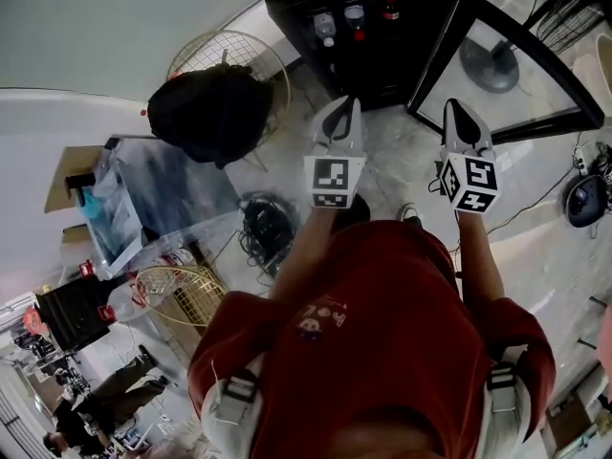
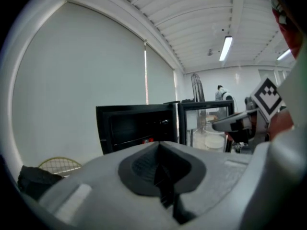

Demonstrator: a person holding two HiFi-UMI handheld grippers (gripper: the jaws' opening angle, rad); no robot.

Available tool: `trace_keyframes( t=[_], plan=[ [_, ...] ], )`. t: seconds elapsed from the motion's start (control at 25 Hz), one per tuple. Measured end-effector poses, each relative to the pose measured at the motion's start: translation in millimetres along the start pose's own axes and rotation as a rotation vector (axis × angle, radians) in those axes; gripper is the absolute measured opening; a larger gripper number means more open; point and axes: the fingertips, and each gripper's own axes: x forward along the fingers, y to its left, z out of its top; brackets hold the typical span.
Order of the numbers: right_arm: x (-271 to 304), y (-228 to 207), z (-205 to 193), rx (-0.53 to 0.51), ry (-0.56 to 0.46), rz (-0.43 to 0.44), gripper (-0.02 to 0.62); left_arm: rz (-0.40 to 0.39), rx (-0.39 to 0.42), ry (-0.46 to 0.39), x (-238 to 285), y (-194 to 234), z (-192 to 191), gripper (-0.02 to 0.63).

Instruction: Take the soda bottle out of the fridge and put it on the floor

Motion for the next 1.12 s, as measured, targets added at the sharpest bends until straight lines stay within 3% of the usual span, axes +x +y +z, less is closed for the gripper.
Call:
trace_keyframes(
  t=[0.24,0.52,0.8,1.12],
  plan=[
    [27,45,3,0.021,-0.016,-0.083,0.0,-0.089,0.017,-0.015,4,53,-9,0.0],
    [33,69,0,0.062,-0.042,-0.188,0.0,-0.195,0.044,-0.036,15,74,-11,0.0],
    [35,66,9,0.039,-0.04,-0.186,0.0,-0.186,0.041,-0.048,19,80,-2,0.0],
    [52,57,8,0.04,-0.033,-0.132,0.0,-0.121,0.027,-0.034,24,86,-4,0.0]
  ],
)
